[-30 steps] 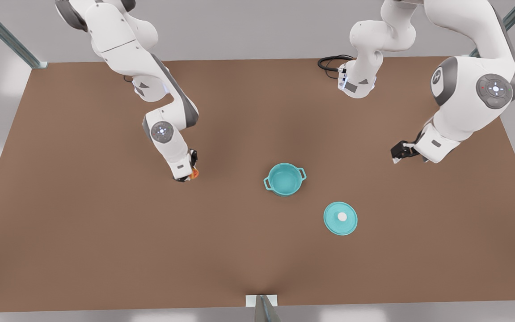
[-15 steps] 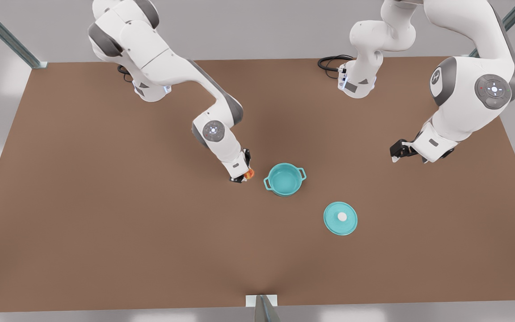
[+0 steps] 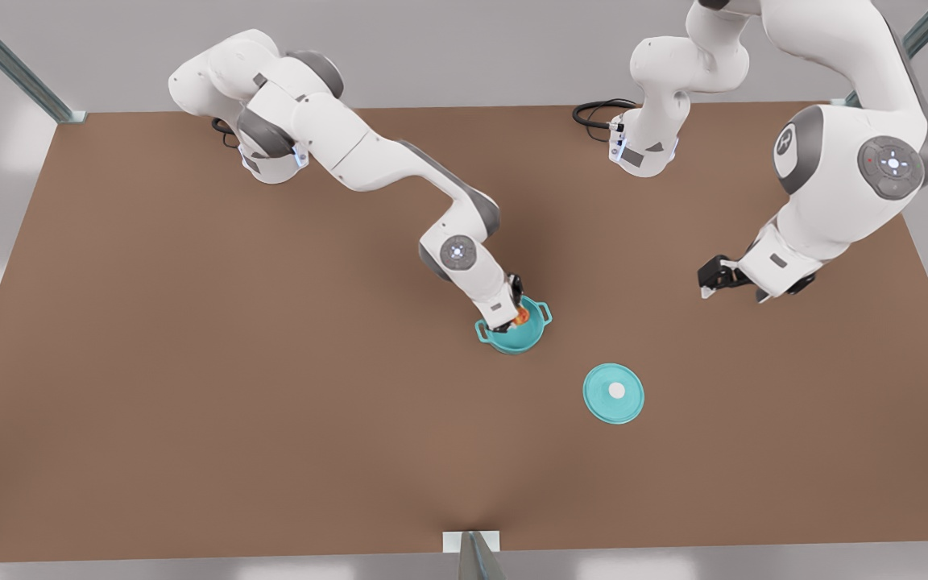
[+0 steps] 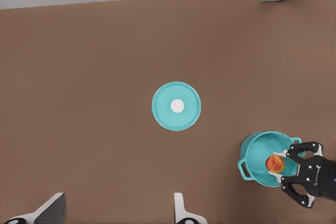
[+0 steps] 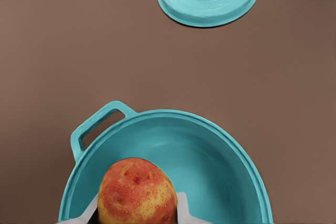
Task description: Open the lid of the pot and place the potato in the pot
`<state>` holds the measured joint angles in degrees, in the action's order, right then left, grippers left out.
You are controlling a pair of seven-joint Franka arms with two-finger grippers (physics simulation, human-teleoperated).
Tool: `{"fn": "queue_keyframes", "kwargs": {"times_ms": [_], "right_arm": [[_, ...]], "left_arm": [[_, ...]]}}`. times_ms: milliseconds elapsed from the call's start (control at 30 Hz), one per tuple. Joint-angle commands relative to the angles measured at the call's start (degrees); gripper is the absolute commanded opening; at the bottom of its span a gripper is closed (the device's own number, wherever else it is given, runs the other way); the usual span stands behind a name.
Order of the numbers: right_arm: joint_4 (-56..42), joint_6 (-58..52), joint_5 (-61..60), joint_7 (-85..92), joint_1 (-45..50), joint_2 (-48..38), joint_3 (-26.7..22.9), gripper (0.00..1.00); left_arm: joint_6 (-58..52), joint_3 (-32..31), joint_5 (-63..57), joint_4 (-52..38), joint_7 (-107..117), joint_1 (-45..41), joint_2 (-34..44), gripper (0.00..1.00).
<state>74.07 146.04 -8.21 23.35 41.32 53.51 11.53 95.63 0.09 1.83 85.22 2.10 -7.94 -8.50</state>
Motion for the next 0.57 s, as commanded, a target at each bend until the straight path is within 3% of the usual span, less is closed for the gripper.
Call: {"fn": "queue_keyframes", "kwargs": {"times_ms": [0,33,100,167,233,300,400,533], "right_arm": [[-0.9,1.7,0.1,-10.1,0.1,0.5,-0.1,0.83],[-0.9,1.7,0.0,-10.0,0.0,0.3,-0.1,1.00],[0.7,1.4,-0.1,-9.9,-0.4,-2.5,-0.4,1.00],[15.1,-0.9,-0.1,-10.0,-3.3,-18.0,-1.2,1.00],[33.0,-2.9,-0.2,-9.9,-12.7,-35.7,-1.2,1.00],[38.1,-16.9,-0.2,-9.5,-27.7,-44.2,-1.2,1.00],[37.5,-35.8,0.6,-10.0,-42.7,-47.3,-1.1,1.00],[35.5,-42.9,5.6,-11.1,-46.8,-46.7,-2.4,1.00]], "left_arm": [[-2.2,0.0,0.5,0.0,-1.1,0.1,0.0,1.00],[-2.1,0.0,0.5,-0.1,-1.0,0.1,0.0,1.00],[-2.2,0.0,0.5,-0.1,-1.0,0.1,0.0,1.00],[-2.1,0.0,0.5,-0.1,-1.0,0.1,0.0,1.00],[-2.1,0.0,0.5,-0.1,-1.0,0.1,-0.1,1.00],[-2.1,0.0,0.5,-0.1,-1.0,0.1,-0.1,1.00],[-2.1,0.0,0.5,-0.1,-1.0,0.1,-0.1,1.00],[-2.2,0.0,0.5,-0.1,-1.0,0.1,-0.1,1.00]]}}
